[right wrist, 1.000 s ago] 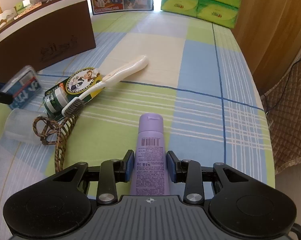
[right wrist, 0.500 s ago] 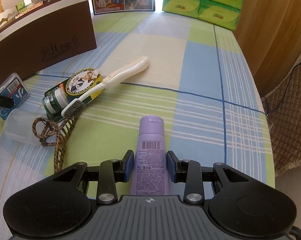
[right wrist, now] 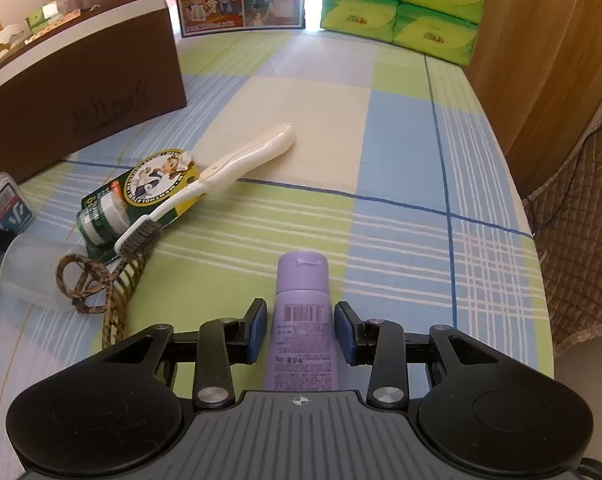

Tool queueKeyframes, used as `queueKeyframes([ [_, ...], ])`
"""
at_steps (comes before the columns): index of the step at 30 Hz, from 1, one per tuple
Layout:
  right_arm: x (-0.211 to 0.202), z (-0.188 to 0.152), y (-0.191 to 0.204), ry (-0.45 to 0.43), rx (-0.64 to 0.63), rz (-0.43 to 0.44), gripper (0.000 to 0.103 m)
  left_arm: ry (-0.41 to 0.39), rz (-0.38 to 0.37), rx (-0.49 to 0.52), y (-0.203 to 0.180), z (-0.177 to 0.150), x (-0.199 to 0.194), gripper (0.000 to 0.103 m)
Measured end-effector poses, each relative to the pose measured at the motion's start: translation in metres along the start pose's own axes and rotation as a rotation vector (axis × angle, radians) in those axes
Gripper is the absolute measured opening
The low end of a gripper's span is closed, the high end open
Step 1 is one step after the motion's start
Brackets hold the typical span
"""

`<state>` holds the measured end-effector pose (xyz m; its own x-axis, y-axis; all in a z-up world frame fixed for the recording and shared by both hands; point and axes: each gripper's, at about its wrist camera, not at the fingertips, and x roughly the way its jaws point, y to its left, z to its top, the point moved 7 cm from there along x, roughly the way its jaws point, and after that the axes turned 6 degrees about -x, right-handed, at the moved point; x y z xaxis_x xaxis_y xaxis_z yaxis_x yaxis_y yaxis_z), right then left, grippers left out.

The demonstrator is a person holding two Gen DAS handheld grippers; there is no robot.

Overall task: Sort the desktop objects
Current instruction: 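Carry the clear case and purple tube with both grippers over the brown box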

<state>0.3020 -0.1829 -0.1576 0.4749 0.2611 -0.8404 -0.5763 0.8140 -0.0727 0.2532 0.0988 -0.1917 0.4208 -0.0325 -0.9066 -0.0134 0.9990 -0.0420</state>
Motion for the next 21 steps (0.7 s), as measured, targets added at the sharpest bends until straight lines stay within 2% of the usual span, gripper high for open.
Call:
queueKeyframes([
  [2,-0.001,-0.001,0.003,0.001,-0.01,0.009,0.03,0.002,0.005,-0.012,0.002,-0.007,-0.004,0.025],
  [12,-0.008,-0.008,0.02,0.029,-0.056,0.027,0.029,0.024,0.005,-0.1,0.014,-0.038,-0.024,0.025],
  [21,-0.017,-0.02,0.029,0.053,-0.075,0.044,0.029,0.002,0.005,-0.127,0.01,-0.054,-0.038,0.025],
])
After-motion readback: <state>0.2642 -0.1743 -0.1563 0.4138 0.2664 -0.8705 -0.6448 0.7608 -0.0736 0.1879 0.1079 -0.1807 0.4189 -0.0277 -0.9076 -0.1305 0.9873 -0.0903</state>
